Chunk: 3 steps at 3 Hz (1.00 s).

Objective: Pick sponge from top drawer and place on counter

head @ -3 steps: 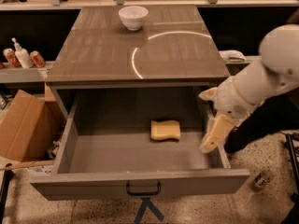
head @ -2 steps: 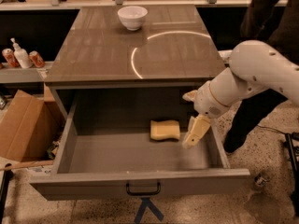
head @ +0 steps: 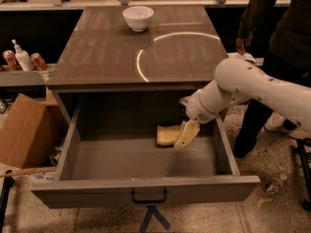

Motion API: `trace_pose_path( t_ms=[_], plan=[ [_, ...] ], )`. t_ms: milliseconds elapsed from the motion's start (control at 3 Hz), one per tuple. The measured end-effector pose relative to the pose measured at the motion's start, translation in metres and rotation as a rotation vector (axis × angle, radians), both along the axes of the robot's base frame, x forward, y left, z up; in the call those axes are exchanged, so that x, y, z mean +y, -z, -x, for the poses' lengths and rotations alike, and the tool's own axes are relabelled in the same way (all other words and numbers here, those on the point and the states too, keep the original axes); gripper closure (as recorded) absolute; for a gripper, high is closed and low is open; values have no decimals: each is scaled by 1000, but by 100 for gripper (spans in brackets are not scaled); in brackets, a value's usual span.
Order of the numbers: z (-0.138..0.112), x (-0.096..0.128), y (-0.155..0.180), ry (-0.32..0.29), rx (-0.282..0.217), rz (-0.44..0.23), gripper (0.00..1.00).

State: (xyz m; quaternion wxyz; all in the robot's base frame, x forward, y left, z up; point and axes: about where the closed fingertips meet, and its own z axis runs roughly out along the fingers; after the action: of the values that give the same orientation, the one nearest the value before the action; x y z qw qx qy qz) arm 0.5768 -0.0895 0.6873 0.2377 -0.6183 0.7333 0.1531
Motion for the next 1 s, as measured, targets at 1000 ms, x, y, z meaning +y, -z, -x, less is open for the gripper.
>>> trace_pose_path(
  t_ms=[1000],
  plan=[
    [-17,20,49,10,-18,50,0]
  ],
)
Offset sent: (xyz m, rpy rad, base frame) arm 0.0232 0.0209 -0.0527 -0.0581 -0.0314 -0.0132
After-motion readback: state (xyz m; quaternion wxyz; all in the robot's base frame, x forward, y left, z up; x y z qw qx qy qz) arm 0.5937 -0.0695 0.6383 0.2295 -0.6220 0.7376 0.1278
